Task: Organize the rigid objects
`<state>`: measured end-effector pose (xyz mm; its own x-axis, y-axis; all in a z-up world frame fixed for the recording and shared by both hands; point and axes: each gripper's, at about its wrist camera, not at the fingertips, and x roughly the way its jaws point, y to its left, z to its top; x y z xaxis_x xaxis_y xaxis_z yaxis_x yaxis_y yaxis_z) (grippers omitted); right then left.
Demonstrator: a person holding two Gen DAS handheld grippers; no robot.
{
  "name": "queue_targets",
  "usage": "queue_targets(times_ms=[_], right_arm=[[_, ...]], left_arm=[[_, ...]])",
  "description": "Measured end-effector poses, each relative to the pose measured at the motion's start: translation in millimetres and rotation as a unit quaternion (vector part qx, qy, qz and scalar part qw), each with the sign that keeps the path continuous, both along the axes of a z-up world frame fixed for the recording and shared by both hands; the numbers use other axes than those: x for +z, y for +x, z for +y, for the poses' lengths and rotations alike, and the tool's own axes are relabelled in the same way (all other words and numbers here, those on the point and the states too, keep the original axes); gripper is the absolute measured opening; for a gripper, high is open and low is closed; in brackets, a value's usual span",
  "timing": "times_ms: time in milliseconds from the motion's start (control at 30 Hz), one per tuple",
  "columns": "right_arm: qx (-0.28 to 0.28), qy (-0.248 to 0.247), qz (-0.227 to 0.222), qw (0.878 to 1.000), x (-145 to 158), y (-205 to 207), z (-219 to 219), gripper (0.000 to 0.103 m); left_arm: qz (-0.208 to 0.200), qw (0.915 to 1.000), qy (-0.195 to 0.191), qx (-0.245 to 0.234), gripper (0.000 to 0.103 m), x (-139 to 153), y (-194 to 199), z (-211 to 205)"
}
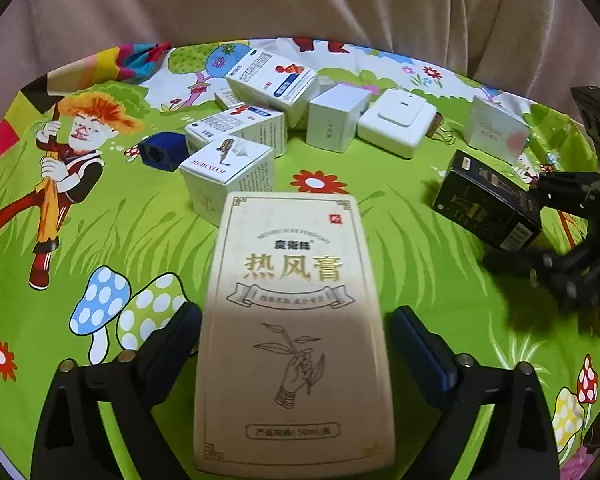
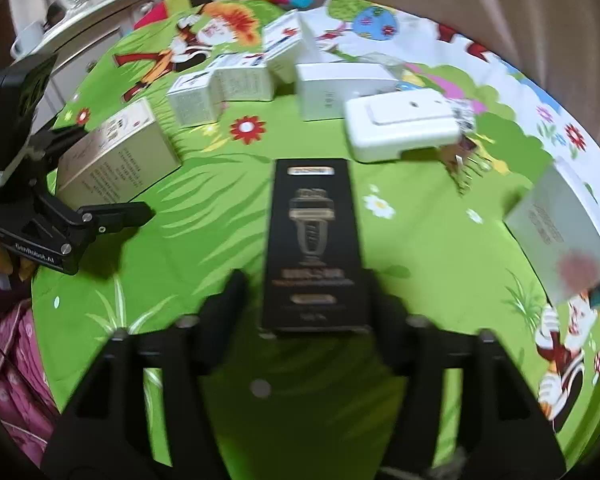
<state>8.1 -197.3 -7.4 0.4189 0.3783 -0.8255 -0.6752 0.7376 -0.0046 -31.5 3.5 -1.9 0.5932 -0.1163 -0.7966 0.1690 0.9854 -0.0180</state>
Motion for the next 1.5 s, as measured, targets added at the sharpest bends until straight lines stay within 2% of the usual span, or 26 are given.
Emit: queue_targets(times_ms=[33,100,200,267,300,333,400,500,600,667,700,800,833,867,900,933,1067,1133,1200,1267,1367,1500], right_arm=[[0.005,-0.007,0.0,1.0,-0.1,0.2,7.6,0.087],[0.006,-0.017,0.01,1.0,-1.6,9.7,15.4,0.092],[-0.01,-0.021,0.025,0.999,-2.1,24.8,24.0,0.091],[-0.032,-0.028,0.02,0.999,-0.5,25.2,20.3,0.073],[-0.043,-0.022,0.02,0.999,3.2,22.1,17.4,0.045],[-0.056,-0.023,0.018,0.998,5.9,17.6,14.9,0.043],[-0.084,-0.039,-0.006,0.996,6.0,0.1,12.6,0.043],[-0.12,-0.03,-0.026,0.992,6.4,-29.1,3.6,0.043],[-0.178,0.033,-0.062,0.982,23.2,-66.0,-15.3,0.043],[-0.216,0.091,-0.132,0.963,48.6,-103.3,-28.0,0.043],[-0.224,0.105,-0.159,0.956,57.6,-114.2,-30.7,0.043],[-0.243,0.134,-0.268,0.923,92.9,-160.0,-33.8,0.043],[-0.244,0.139,-0.311,0.908,106.6,-178.2,-33.9,0.043],[-0.245,0.142,-0.331,0.9,116.8,-183.5,-32.3,0.043],[-0.248,0.152,-0.373,0.881,130.2,-201.3,-33.1,0.043],[-0.248,0.158,-0.396,0.87,139.4,-209.8,-33.1,0.043],[-0.241,0.172,-0.482,0.824,180.5,-256.8,-27.8,0.043],[-0.233,0.176,-0.502,0.814,193.8,-271.2,-24.3,0.043],[-0.224,0.175,-0.511,0.811,202.1,-279.4,-17.2,0.043],[-0.216,0.176,-0.513,0.812,206.0,-284.2,-12.0,0.043],[-0.211,0.179,-0.505,0.818,205.0,-287.6,-7.0,0.043],[-0.202,0.179,-0.491,0.828,202.7,-283.7,0.2,0.043]], left_arm=[[0.003,1.0,0.0,0.003,0.101,-0.5,0.6,0.8],[0.005,1.0,0.002,0.006,0.103,-0.9,0.6,1.6],[0.005,0.9996,0.0,0.026,0.102,-0.5,-2.6,7.6],[-0.004,0.9993,0.003,0.037,0.09,1.0,-6.3,10.2],[-0.013,0.9992,0.0,0.037,0.068,4.0,-9.3,11.2],[-0.016,0.9992,0.001,0.036,0.052,7.3,-11.3,11.1],[-0.005,0.9993,-0.011,0.034,0.052,9.0,-13.2,11.2],[0.0,0.9987,-0.04,0.03,0.052,14.9,-25.0,7.0],[-0.037,0.998,-0.034,0.038,0.052,30.8,-43.5,-5.0],[-0.099,0.9938,-0.023,0.045,0.052,52.9,-65.2,-14.8],[-0.131,0.99,-0.02,0.049,0.052,64.7,-76.1,-18.6],[-0.222,0.9733,-0.027,0.053,0.052,102.2,-109.1,-26.7],[-0.25,0.9663,-0.027,0.054,0.052,113.7,-119.9,-29.0],[-0.284,0.9568,-0.028,0.057,0.052,126.4,-133.3,-30.5],[-0.306,0.9498,-0.03,0.059,0.053,136.0,-142.5,-31.3],[-0.336,0.939,-0.038,0.061,0.053,149.9,-157.1,-31.1],[-0.396,0.915,-0.052,0.057,0.053,184.6,-189.8,-31.0],[-0.411,0.9086,-0.05,0.053,0.053,197.3,-204.5,-30.6],[-0.415,0.9071,-0.05,0.053,0.053,201.8,-213.0,-28.4],[-0.408,0.91,-0.051,0.055,0.053,203.6,-218.2,-22.4],[-0.401,0.913,-0.043,0.061,0.053,200.6,-221.3,-15.5],[-0.379,0.9224,-0.036,0.068,0.053,188.6,-226.8,-3.5]])
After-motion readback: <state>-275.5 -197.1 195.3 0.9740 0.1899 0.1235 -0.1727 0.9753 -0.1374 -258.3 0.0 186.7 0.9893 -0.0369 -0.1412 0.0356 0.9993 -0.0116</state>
